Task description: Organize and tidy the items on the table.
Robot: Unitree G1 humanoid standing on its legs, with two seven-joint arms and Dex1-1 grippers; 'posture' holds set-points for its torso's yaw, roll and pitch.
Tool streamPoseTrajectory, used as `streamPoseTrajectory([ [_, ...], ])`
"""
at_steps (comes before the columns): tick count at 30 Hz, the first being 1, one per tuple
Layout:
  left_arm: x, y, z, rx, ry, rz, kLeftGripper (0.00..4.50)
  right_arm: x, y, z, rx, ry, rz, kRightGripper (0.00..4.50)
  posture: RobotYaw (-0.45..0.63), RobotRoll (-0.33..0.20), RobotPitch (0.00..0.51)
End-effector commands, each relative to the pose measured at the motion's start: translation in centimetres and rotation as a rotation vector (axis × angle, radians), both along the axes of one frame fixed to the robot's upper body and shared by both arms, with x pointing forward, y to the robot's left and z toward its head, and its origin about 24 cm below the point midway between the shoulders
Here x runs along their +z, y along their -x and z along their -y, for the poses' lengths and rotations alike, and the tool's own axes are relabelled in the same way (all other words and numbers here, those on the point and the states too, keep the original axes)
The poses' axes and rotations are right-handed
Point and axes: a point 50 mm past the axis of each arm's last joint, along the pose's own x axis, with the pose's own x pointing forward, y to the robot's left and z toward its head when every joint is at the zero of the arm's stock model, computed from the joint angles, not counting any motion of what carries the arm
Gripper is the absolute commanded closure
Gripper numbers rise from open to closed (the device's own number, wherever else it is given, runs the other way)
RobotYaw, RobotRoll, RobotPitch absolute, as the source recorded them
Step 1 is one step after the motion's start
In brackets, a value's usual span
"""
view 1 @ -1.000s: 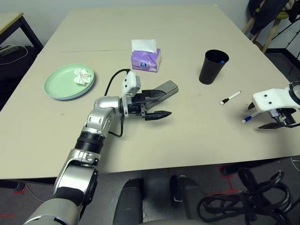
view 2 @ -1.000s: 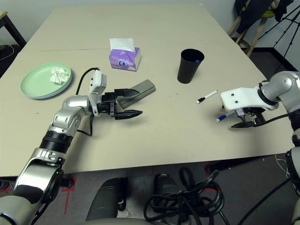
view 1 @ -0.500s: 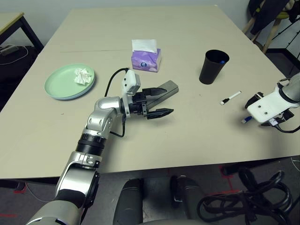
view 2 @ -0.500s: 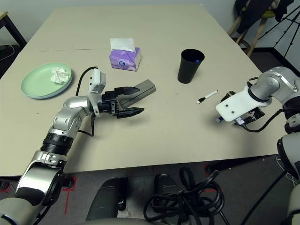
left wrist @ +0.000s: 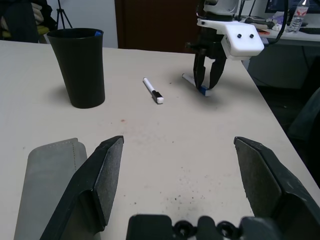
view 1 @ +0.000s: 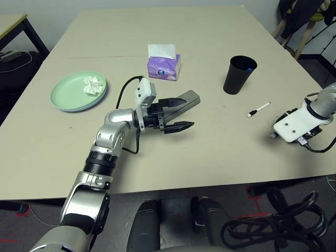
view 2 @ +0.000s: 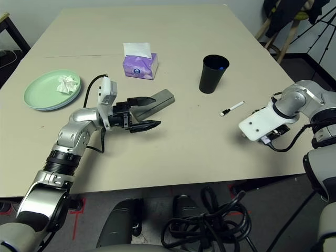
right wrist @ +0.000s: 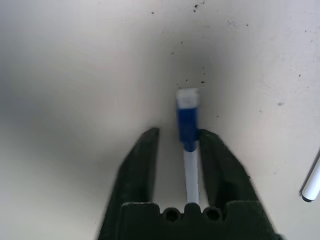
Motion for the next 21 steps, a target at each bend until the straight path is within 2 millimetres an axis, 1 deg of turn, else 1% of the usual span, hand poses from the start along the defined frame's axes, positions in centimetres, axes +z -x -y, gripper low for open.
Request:
streamPoseTrajectory([
  [1,-0.4,-0.1,-0.1,0.020,-0.029,0.008,0.00,-0.4,0.2,0.1,-0.014,-0.014,-0.022,3.81,0.08,0.000,0.135],
  [2,-0.5,-0.1,-0.1,0.026,-0.034,0.010,0.00,-0.5,0.2,0.1,-0.015,-0.016,-0.022,4.13,0.07,0.000,0.135],
  [3,-0.5,-0.1,-0.1,0.028,-0.035,0.011,0.00,-0.5,0.2,0.1,-0.015,-0.018,-0.022,4.17,0.07,0.000,0.134],
  [10,-0.5,-0.3,-0.1,0.034,-0.031,0.010,0.00,-0.3,0.1,-0.2,-0.007,-0.046,-0.017,4.17,0.07,0.000,0.127],
  [13,-0.5,-0.3,-0.2,0.038,-0.029,0.005,0.00,0.5,-0.2,-0.7,-0.041,-0.136,-0.016,4.17,0.07,0.000,0.121],
  [17,-0.5,-0.4,-0.3,0.046,-0.016,-0.010,0.00,2.3,-1.4,-2.8,-0.226,-0.594,-0.069,4.17,0.06,0.000,0.116],
  [20,-0.5,-0.6,-0.3,0.060,-0.010,-0.011,0.00,4.1,-1.6,-4.7,-0.279,-0.933,-0.120,4.17,0.05,0.000,0.113],
  [21,-0.6,-0.6,-0.4,0.067,-0.011,-0.012,0.00,5.0,-1.5,-5.3,-0.279,-1.053,-0.135,4.17,0.05,0.000,0.113],
])
